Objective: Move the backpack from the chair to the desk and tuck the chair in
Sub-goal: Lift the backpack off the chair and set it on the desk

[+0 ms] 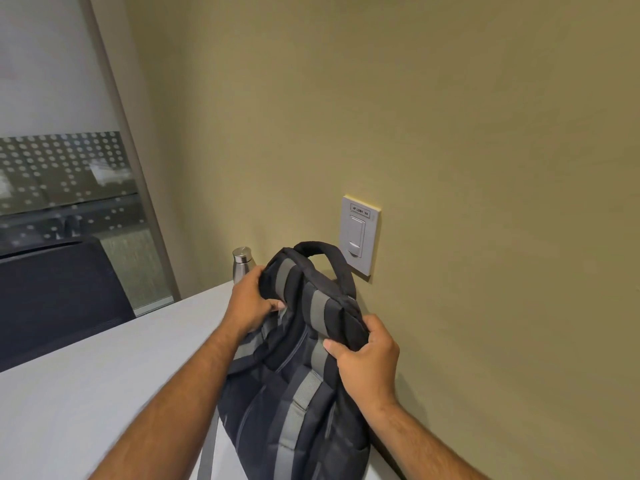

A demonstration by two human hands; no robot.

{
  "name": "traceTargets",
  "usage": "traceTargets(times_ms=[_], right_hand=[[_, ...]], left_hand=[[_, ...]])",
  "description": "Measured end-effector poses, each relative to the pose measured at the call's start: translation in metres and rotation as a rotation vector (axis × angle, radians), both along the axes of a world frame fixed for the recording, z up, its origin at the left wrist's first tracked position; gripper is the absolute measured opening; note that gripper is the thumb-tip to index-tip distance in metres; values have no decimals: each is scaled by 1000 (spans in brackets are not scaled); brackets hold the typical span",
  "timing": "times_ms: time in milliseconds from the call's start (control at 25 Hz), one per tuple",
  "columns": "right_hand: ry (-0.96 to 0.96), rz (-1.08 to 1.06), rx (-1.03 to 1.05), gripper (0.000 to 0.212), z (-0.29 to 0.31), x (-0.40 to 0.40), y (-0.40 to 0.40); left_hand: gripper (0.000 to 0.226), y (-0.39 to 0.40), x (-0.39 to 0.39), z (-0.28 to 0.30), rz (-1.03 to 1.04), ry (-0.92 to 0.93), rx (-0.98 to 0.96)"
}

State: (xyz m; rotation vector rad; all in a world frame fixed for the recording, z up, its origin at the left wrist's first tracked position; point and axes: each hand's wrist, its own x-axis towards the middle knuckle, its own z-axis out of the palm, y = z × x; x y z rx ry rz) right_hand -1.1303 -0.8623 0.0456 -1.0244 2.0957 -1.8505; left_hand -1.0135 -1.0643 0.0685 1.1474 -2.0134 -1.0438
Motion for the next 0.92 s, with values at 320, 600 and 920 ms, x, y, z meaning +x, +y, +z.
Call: traceTargets(times_ms=[320,600,920], right_hand=[[51,42,69,80,3,-13,15],[459,146,213,101,14,-23,42],[918,260,383,111,14,-31,122]], left_hand=[[78,25,3,1,40,9,-62],[59,89,30,8,96,-204,-426],[95,227,70,10,109,-623,-527]])
